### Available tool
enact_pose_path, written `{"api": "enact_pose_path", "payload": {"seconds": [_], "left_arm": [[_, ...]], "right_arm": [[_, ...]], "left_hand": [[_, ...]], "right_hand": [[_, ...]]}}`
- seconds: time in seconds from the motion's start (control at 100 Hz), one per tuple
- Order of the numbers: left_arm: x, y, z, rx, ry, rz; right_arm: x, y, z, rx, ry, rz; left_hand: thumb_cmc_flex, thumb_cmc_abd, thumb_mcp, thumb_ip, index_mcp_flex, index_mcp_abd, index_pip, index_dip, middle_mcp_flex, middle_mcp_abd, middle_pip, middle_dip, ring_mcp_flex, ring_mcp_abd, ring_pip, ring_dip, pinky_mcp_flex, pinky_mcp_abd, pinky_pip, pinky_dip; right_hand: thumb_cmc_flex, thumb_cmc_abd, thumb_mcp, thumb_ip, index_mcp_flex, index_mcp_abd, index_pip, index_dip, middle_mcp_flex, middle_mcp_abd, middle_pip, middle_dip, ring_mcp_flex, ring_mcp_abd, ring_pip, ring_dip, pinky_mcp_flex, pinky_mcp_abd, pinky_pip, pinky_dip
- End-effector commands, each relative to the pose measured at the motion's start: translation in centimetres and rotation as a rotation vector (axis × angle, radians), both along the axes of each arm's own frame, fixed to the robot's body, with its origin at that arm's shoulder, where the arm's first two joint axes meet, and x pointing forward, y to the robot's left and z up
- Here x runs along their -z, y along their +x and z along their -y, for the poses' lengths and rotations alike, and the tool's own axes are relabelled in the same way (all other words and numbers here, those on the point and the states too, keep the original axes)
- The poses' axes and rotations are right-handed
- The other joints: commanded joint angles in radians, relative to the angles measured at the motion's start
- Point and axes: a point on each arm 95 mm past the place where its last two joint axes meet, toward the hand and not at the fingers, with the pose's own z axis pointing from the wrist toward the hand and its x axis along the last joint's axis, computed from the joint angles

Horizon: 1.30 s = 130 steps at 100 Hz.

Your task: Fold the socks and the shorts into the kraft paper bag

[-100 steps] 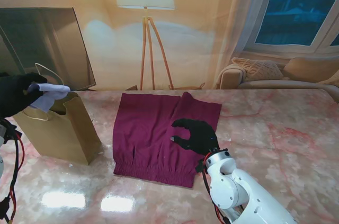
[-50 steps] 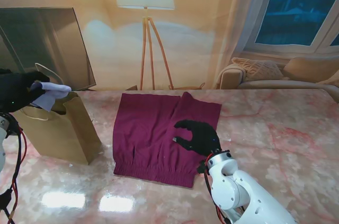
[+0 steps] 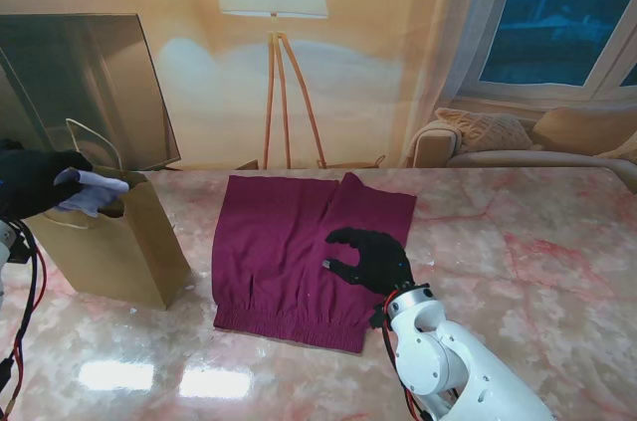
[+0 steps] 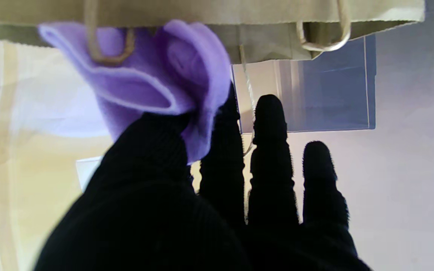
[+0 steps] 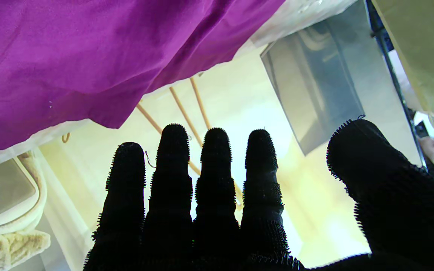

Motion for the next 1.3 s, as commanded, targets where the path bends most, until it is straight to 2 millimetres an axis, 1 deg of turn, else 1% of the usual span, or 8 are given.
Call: {"api": "enact_pose_path", "payload": {"seconds": [0.0, 0.26, 0.35, 0.4, 0.59, 0.76, 1.13, 1.29], "left_arm": [[-0.3, 0.1, -0.1, -0.003, 0.015, -0.001], [-0.2, 0.6, -0.3, -0.055, 0.054, -0.098], [-0.2, 0.6, -0.2, -0.064, 0.040, -0.126], [-0.1, 0.6, -0.1, -0.063, 0.044, -0.130], [-0.4, 0.5, -0.2, -0.067, 0.047, -0.119], [-0.3, 0.6, -0.2, -0.080, 0.022, -0.084], [-0.1, 1.0, -0.2, -0.085, 0.063, -0.103], [-0.3, 0.5, -0.5, -0.062, 0.073, -0.094]], "right_arm": [[0.1, -0.2, -0.3, -0.006, 0.002, -0.004], [0.2, -0.2, -0.4, -0.007, 0.001, -0.010], [0.3, -0.2, -0.4, -0.005, 0.002, -0.015], [0.2, -0.2, -0.4, -0.004, 0.003, -0.016], [0.0, -0.2, -0.5, -0.005, 0.005, -0.007], [0.1, -0.1, -0.7, -0.006, 0.013, -0.005], [-2.0, -0.7, -3.4, -0.025, 0.085, 0.025], [-2.5, -0.5, -4.0, -0.048, 0.032, 0.062]], "left_hand": [[0.116, 0.022, 0.029, 0.029, 0.043, -0.113, 0.081, -0.042, -0.007, -0.015, -0.019, -0.010, -0.027, -0.009, -0.026, -0.008, 0.006, 0.010, -0.001, 0.007], [-0.002, -0.056, 0.125, 0.032, 0.038, 0.001, 0.037, -0.278, -0.038, -0.001, -0.098, -0.079, -0.051, -0.009, -0.065, -0.040, -0.006, 0.020, -0.029, -0.019], [-0.049, -0.083, 0.170, 0.033, 0.026, 0.043, -0.043, -0.337, -0.119, 0.021, -0.142, -0.205, -0.086, -0.010, -0.107, -0.073, -0.018, 0.022, -0.059, -0.026], [-0.132, -0.095, 0.213, 0.037, 0.016, 0.079, -0.126, -0.361, -0.196, 0.035, -0.123, -0.419, -0.117, -0.012, -0.140, -0.105, -0.023, 0.025, -0.079, -0.024], [-0.364, -0.003, 0.277, 0.078, -0.036, 0.198, -0.362, -0.479, -0.377, 0.074, -0.208, -0.533, -0.219, -0.007, -0.250, -0.204, -0.055, 0.033, -0.153, -0.032], [-0.340, 0.057, 0.210, 0.085, -0.044, 0.199, -0.374, -0.477, -0.461, 0.102, -0.228, -0.558, -0.252, 0.002, -0.274, -0.229, -0.069, 0.043, -0.194, -0.042], [-0.280, -0.142, 0.429, 0.069, -0.101, 0.161, -0.431, -0.544, -0.530, 0.090, -0.236, -0.600, -0.259, -0.005, -0.302, -0.301, -0.045, 0.052, -0.188, -0.054], [-0.321, -0.111, 0.394, 0.060, -0.070, 0.162, -0.396, -0.533, -0.519, 0.084, -0.233, -0.600, -0.262, -0.024, -0.316, -0.321, -0.043, 0.020, -0.210, -0.083]], "right_hand": [[-0.027, 0.024, -0.016, 0.063, 0.003, -0.012, -0.005, 0.003, -0.006, 0.005, 0.014, -0.006, -0.017, 0.009, 0.004, 0.018, -0.016, 0.007, 0.026, -0.009], [-0.025, 0.037, -0.024, 0.066, 0.011, -0.016, -0.002, 0.005, -0.004, 0.005, 0.024, -0.001, -0.018, 0.011, 0.006, 0.024, -0.022, 0.016, 0.032, -0.001], [-0.026, 0.041, -0.028, 0.066, 0.012, -0.016, -0.002, 0.006, -0.007, 0.006, 0.023, -0.002, -0.022, 0.013, 0.005, 0.025, -0.029, 0.022, 0.032, 0.002], [-0.025, 0.043, -0.030, 0.067, 0.011, -0.018, -0.002, 0.007, -0.008, 0.007, 0.022, -0.002, -0.023, 0.012, 0.004, 0.026, -0.030, 0.024, 0.033, 0.005], [-0.027, 0.053, -0.037, 0.068, 0.014, -0.018, -0.002, 0.008, -0.009, 0.007, 0.022, -0.002, -0.025, 0.013, 0.004, 0.029, -0.032, 0.026, 0.034, 0.011], [-0.037, 0.097, -0.057, 0.069, 0.017, -0.017, -0.001, 0.011, -0.010, 0.009, 0.022, -0.003, -0.027, 0.015, 0.003, 0.030, -0.032, 0.026, 0.034, 0.015], [-0.028, 0.125, -0.096, 0.078, 0.026, -0.021, -0.011, 0.009, -0.012, 0.014, 0.014, -0.007, -0.035, 0.020, 0.001, 0.030, -0.038, 0.029, 0.036, 0.021], [-0.029, 0.123, -0.101, 0.081, 0.028, -0.021, -0.010, 0.011, -0.010, 0.010, 0.013, -0.007, -0.031, 0.018, 0.001, 0.029, -0.032, 0.030, 0.036, 0.020]]}}
